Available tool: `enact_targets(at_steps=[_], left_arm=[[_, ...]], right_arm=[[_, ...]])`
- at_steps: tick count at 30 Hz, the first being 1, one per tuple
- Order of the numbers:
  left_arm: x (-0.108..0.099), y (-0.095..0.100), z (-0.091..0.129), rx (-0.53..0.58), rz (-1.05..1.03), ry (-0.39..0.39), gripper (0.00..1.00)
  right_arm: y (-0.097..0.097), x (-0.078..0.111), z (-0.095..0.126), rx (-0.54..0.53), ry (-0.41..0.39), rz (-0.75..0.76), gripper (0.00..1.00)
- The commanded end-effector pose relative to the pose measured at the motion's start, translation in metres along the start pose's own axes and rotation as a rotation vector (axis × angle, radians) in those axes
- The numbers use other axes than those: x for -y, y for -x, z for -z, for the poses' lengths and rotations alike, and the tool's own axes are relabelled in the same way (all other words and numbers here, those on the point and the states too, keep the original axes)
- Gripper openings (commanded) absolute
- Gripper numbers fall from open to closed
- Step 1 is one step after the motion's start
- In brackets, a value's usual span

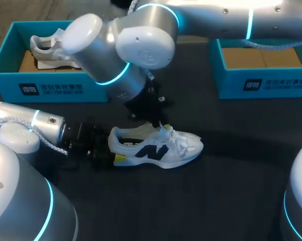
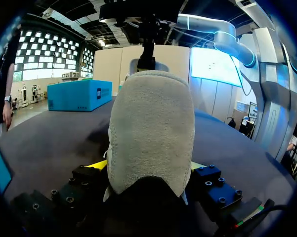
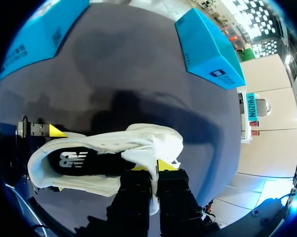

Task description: Take the shoe out of the shoebox, open the shoe tongue, remove and reinsert the insole, then place the shoe into the shoebox

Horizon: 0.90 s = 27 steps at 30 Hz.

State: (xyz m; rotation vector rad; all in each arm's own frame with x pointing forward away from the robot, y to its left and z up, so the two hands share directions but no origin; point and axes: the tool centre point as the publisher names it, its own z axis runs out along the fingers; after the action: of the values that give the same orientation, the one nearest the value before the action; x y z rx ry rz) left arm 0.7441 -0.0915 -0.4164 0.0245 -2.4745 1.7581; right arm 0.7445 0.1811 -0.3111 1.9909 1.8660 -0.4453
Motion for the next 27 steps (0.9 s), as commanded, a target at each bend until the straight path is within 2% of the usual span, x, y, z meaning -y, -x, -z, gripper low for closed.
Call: enact_targets(at_steps=[1, 15, 24, 25, 26, 27], left_arm=[[-0.003, 0.002, -0.004, 0.0, 0.0, 0.0, 0.0], [-0.003, 0.002, -0.004, 0.0, 0.0, 0.0, 0.0], [-0.003, 0.002, -0.004, 0.0, 0.0, 0.0, 0.0], [-0.003, 0.002, -0.004, 0.0, 0.0, 0.0, 0.0], [-0.003, 0.002, -0.004, 0.0, 0.0, 0.0, 0.0], [-0.003, 0.002, -0.004, 0.0, 0.0, 0.0, 0.0]], right_arm=[[0.017, 0.003, -0.008, -0.071, 0.006, -0.276, 0.0], [0.057, -0.006, -0.027, -0.074, 0.005, -0.291, 0.0], [0.064, -0.006, -0.055, -0.083, -0.021, -0.293, 0.0], [0.064, -0.006, -0.059, -0.092, -0.021, -0.293, 0.03], [0.063, -0.006, -0.064, -0.093, -0.024, -0.289, 0.37], [0.062, -0.006, -0.069, -0.099, -0.034, -0.282, 0.65]])
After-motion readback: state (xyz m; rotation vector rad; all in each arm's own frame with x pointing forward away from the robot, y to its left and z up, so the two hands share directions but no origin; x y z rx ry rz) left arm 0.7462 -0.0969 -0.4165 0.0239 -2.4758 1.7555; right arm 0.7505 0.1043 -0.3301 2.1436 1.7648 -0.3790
